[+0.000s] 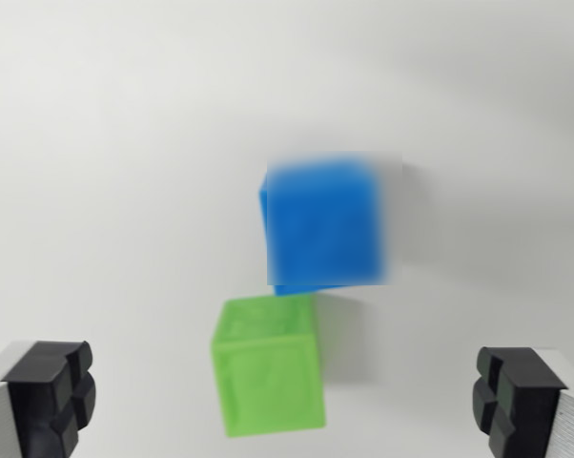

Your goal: Stack cube

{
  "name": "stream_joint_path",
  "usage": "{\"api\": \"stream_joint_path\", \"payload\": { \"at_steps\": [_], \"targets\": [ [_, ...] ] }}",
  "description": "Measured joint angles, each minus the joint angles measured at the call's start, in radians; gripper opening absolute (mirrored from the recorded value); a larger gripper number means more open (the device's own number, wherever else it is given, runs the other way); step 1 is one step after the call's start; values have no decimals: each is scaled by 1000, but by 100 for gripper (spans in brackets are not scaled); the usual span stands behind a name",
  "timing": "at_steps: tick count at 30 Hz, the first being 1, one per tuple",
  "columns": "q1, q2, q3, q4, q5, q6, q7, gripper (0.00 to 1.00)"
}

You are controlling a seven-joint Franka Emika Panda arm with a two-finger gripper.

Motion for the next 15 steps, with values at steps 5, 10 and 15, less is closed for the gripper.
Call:
{"api": "stream_joint_path", "payload": {
  "at_steps": [5,10,15],
  "targets": [
    [-17,46,0,9,-2,35,-59,100],
    [-20,79,-1,11,-2,68,-70,100],
    [-19,122,-1,11,-2,109,-72,100]
  ]
}}
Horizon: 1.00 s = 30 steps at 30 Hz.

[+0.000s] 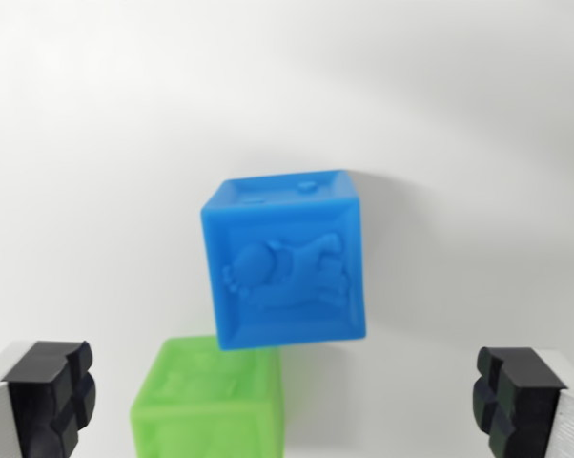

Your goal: Stack cube

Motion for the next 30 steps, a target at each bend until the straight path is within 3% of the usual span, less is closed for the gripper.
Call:
{"api": "stream_joint_path", "payload": {
  "at_steps": [17,30],
  "targets": [
    [-1,138,2,20,1,117,-3,100],
    [-2,201,4,40,2,161,-3,100]
  ]
}}
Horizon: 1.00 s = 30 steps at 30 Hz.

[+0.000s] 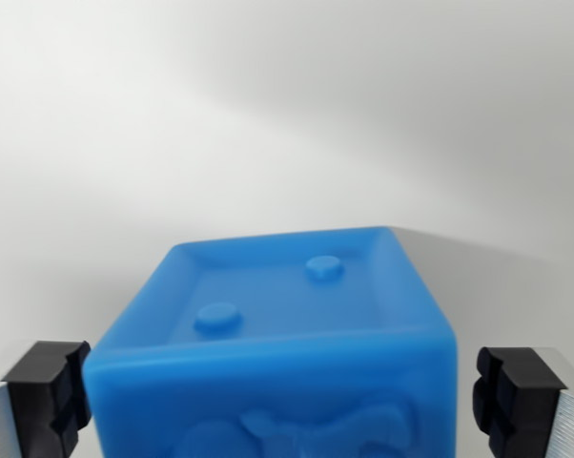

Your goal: Stack cube

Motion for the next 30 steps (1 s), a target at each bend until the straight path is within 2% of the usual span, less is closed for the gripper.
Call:
{"api": "stream_joint_path", "payload": {
  "at_steps": [5,6,30],
  "targets": [
    [-1,9,1,3,0,6,0,100],
    [-1,9,1,3,0,6,0,0],
    [-2,9,1,4,0,7,0,0]
  ]
}}
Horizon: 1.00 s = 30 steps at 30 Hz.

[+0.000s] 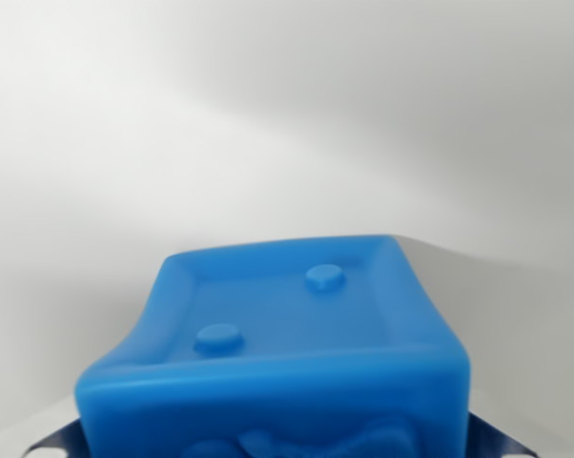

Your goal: Stack cube

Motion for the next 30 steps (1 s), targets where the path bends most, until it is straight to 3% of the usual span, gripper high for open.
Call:
{"api": "stream_joint_path", "payload": {
  "at_steps": [16,30],
  "targets": [
    [0,-4,0,-1,0,-2,0,0],
    [0,-60,0,-17,0,-39,0,0]
  ]
}}
